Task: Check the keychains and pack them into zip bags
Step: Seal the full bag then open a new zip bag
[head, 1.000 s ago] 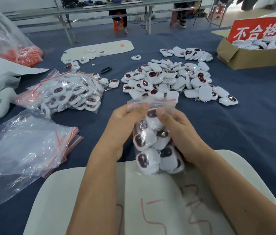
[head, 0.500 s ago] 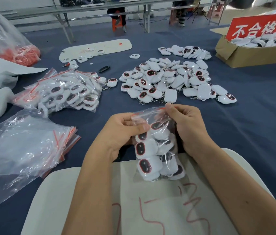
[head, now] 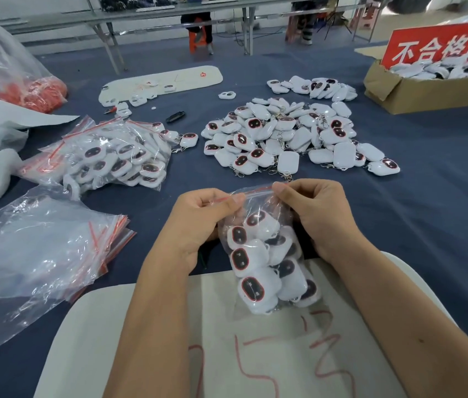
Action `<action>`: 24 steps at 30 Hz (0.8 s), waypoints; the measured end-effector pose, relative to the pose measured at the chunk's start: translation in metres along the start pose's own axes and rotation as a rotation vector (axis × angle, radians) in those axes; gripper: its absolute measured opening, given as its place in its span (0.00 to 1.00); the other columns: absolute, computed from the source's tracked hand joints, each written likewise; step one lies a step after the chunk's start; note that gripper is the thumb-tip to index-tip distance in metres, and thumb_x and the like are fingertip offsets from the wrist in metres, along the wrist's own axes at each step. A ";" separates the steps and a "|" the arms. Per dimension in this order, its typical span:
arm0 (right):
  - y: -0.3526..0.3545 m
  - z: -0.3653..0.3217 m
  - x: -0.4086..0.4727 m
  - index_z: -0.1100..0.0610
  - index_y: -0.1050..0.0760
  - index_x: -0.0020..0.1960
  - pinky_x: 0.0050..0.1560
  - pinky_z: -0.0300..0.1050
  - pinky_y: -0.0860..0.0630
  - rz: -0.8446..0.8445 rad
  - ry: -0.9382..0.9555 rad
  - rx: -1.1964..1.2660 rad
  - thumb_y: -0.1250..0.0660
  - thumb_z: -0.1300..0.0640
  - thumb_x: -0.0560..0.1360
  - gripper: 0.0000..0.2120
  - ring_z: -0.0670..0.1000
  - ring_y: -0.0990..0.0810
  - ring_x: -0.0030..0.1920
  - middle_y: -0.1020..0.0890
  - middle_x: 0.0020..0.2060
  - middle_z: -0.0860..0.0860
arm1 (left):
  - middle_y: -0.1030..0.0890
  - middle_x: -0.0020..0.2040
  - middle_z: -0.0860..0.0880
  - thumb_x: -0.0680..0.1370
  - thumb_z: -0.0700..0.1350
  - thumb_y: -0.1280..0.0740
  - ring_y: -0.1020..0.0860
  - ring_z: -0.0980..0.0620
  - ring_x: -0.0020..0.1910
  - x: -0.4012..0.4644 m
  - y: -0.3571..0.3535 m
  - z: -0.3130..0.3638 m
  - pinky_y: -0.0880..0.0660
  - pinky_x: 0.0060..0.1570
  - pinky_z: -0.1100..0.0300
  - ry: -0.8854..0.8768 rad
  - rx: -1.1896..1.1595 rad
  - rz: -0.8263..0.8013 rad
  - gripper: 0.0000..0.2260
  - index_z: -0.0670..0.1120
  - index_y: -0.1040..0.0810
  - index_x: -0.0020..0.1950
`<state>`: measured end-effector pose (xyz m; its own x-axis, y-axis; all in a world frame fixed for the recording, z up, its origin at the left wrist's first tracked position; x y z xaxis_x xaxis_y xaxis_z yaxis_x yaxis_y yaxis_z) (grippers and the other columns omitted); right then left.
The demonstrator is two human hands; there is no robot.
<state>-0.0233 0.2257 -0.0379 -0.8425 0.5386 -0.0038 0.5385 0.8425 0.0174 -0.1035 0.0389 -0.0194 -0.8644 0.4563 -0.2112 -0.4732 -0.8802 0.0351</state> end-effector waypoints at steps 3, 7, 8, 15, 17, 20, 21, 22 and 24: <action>0.002 0.002 0.003 0.58 0.14 0.37 0.40 0.48 0.18 0.011 -0.039 0.140 0.22 0.55 0.75 0.10 0.53 0.19 0.33 0.14 0.34 0.57 | 0.14 0.40 0.44 0.77 0.40 0.25 0.17 0.50 0.37 0.000 -0.002 0.001 0.17 0.38 0.59 -0.015 -0.048 0.043 0.05 0.43 0.14 0.41; 0.001 0.006 0.004 0.58 0.14 0.36 0.36 0.44 0.19 -0.010 -0.017 0.148 0.22 0.56 0.74 0.10 0.50 0.19 0.31 0.14 0.34 0.56 | 0.14 0.37 0.45 0.74 0.35 0.24 0.16 0.52 0.35 -0.001 0.001 0.000 0.19 0.36 0.62 0.001 -0.087 0.076 0.09 0.45 0.13 0.35; 0.001 0.006 0.004 0.58 0.14 0.37 0.36 0.44 0.19 -0.007 -0.004 0.134 0.21 0.56 0.74 0.09 0.50 0.19 0.31 0.14 0.34 0.57 | 0.14 0.38 0.45 0.73 0.34 0.23 0.16 0.50 0.37 -0.001 0.002 -0.001 0.18 0.38 0.60 -0.017 -0.056 0.090 0.08 0.46 0.13 0.36; -0.005 0.005 -0.002 0.54 0.14 0.41 0.37 0.36 0.22 -0.117 0.200 -0.075 0.22 0.57 0.75 0.05 0.45 0.16 0.35 0.13 0.36 0.51 | 0.16 0.43 0.60 0.73 0.48 0.21 0.19 0.63 0.47 0.001 -0.016 0.008 0.22 0.47 0.66 -0.457 0.560 0.178 0.04 0.55 0.15 0.43; -0.006 0.004 -0.004 0.53 0.13 0.41 0.38 0.35 0.22 -0.142 0.228 -0.110 0.22 0.57 0.75 0.04 0.45 0.15 0.36 0.12 0.37 0.49 | 0.16 0.39 0.59 0.76 0.45 0.23 0.18 0.60 0.43 0.002 -0.021 0.006 0.23 0.45 0.62 -0.481 0.593 0.158 0.06 0.54 0.16 0.39; -0.007 0.004 -0.004 0.52 0.13 0.42 0.40 0.35 0.21 -0.141 0.255 -0.131 0.21 0.57 0.74 0.03 0.45 0.15 0.37 0.12 0.37 0.48 | 0.16 0.38 0.59 0.77 0.44 0.24 0.18 0.59 0.41 0.003 -0.018 0.001 0.23 0.42 0.64 -0.460 0.590 0.124 0.07 0.53 0.16 0.40; -0.007 0.004 -0.004 0.52 0.13 0.42 0.40 0.35 0.21 -0.146 0.256 -0.136 0.21 0.57 0.74 0.03 0.45 0.15 0.38 0.12 0.37 0.48 | 0.16 0.38 0.59 0.77 0.44 0.24 0.18 0.60 0.41 0.003 -0.017 0.000 0.23 0.41 0.66 -0.461 0.593 0.119 0.07 0.53 0.16 0.40; -0.007 0.004 -0.004 0.51 0.13 0.42 0.40 0.36 0.21 -0.149 0.253 -0.138 0.21 0.56 0.74 0.03 0.46 0.14 0.38 0.12 0.37 0.48 | 0.16 0.38 0.59 0.77 0.44 0.24 0.18 0.60 0.41 0.004 -0.016 0.000 0.24 0.40 0.69 -0.463 0.597 0.115 0.08 0.53 0.16 0.39; -0.007 0.003 -0.004 0.51 0.13 0.42 0.39 0.37 0.20 -0.146 0.230 -0.115 0.21 0.56 0.75 0.03 0.46 0.14 0.36 0.12 0.37 0.49 | 0.16 0.38 0.60 0.77 0.45 0.25 0.18 0.60 0.41 0.004 -0.016 0.000 0.26 0.40 0.71 -0.463 0.606 0.110 0.08 0.53 0.17 0.39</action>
<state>-0.0235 0.2179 -0.0413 -0.8987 0.3839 0.2121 0.4176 0.8968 0.1462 -0.0991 0.0550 -0.0204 -0.8316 0.4960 0.2499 -0.2758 -0.7594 0.5893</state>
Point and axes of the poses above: each hand's wrist, its own x-axis towards the middle knuckle, its own y-axis out of the back of the hand, z = x × y, the point moved 1 cm from there along x, towards the middle knuckle
